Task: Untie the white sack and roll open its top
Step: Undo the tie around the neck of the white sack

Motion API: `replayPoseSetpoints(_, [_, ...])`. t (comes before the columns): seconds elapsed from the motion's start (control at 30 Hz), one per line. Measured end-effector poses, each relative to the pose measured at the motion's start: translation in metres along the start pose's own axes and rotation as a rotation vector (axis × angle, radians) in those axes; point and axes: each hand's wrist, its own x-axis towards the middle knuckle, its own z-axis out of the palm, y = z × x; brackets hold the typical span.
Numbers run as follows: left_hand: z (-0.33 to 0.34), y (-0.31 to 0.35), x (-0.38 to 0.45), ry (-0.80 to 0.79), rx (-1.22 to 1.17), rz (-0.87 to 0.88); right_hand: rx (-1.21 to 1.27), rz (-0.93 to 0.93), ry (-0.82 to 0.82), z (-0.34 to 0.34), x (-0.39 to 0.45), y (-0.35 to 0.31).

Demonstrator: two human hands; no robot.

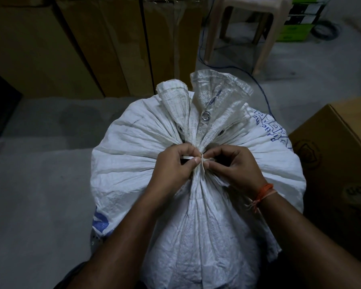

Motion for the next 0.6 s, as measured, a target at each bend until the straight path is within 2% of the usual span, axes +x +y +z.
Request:
replayPoseSetpoints(0.17, [-0.009, -0.004, 0.001, -0.044, 0.012, -0.029, -0.023, -0.003, -0.036, -0.001, 0.002, -0.001])
replayPoseSetpoints(0.6, [-0.016, -0.002, 0.002, -0.035, 0.086, -0.046, 0.024, 0.009, -0.044, -0.001, 0.001, -0.003])
